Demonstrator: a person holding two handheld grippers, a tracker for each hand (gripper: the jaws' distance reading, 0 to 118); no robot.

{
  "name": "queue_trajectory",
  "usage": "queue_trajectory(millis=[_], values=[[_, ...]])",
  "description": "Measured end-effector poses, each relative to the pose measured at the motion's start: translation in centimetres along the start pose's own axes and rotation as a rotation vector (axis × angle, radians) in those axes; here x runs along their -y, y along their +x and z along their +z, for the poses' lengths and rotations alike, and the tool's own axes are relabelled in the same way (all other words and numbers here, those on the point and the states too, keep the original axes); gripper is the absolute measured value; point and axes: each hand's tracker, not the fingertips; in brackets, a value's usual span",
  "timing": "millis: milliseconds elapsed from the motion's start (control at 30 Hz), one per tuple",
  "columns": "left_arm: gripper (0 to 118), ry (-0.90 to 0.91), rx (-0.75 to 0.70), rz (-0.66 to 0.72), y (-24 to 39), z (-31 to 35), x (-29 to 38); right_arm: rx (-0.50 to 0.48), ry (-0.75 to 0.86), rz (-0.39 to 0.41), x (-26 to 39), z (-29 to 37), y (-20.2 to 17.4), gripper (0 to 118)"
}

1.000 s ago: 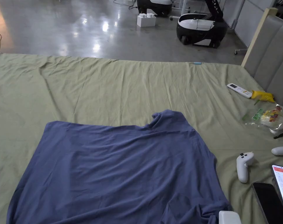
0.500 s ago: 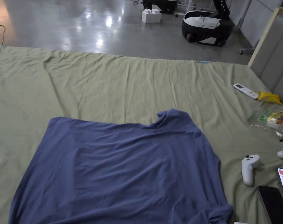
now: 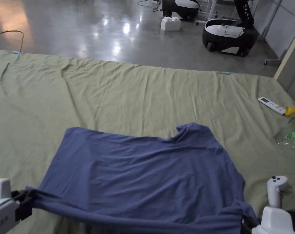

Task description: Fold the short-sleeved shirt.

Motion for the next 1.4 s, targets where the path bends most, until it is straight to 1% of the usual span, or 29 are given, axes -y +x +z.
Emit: queue_trajectory(millis=[133,200,400,567,600,700,767,867,900,933,1000,1033,1067,1133,1233,1267,1300,1333,1400], values=[[9,0.012,-0.005,-0.014,0.6,-2.3,-2.6,0.014,0.027,-0.008,-3.2,-2.1,-0.4,11],[9,0.001,-0.021,-0.020,1.3,-3.7,-3.6,0.008,0.024,-0.028,-4.6,-3.9,-0.4,11],[9,-0.086,-0.064,-0.037,2.6,-7.8,-5.4,0.013,-0.006,-0.028,-7.5,-9.0,-1.1,11],[9,-0.117,-0.072,-0.022,3.3,-9.8,-6.3,0.027,-0.043,-0.004,-8.4,-12.8,-1.7,11],[9,-0.129,-0.069,-0.016,2.7,-11.2,-6.5,0.031,-0.054,0.002,-8.5,-13.7,-1.8,12],[9,-0.149,-0.080,-0.006,2.9,-12.7,-6.7,0.016,-0.081,-0.012,-8.3,-15.6,-1.6,12],[9,-0.166,-0.074,0.023,2.4,-13.9,-6.7,0.021,-0.091,-0.021,-8.2,-16.4,-1.6,14],[10,-0.183,-0.061,0.063,2.0,-14.5,-6.5,0.037,-0.087,-0.015,-7.6,-16.3,-1.9,32],[11,-0.177,-0.063,0.066,1.9,-14.3,-6.5,0.034,-0.074,-0.015,-7.5,-16.0,-1.9,35],[16,-0.169,-0.061,0.072,1.9,-14.1,-6.5,0.024,-0.057,-0.013,-7.4,-15.7,-2.1,39],[40,-0.136,-0.057,0.069,1.7,-13.3,-6.6,0.002,0.006,0.000,-7.6,-14.6,-2.4,59],[52,-0.117,-0.054,0.063,1.8,-13.0,-6.7,0.006,0.031,0.018,-7.8,-14.2,-2.6,68],[60,-0.097,-0.044,0.052,1.9,-12.4,-6.8,0.013,0.061,0.037,-7.9,-13.4,-3.0,72],[60,-0.042,-0.028,0.023,2.1,-11.2,-6.9,0.017,0.146,0.057,-8.3,-11.9,-3.6,73],[60,0.046,-0.016,-0.026,2.7,-9.1,-7.2,0.003,0.276,0.077,-8.7,-9.6,-4.8,77],[60,0.087,-0.018,-0.045,3.0,-8.2,-7.1,-0.018,0.337,0.075,-8.7,-8.5,-5.3,82],[60,0.140,-0.029,-0.063,3.4,-7.3,-7.0,-0.043,0.399,0.078,-8.7,-7.4,-5.7,82],[60,0.171,-0.031,-0.074,3.7,-6.6,-7.0,-0.048,0.436,0.086,-8.8,-6.6,-6.2,82],[59,0.255,-0.023,-0.086,4.5,-4.6,-6.6,-0.032,0.532,0.088,-8.5,-4.5,-7.3,82]])
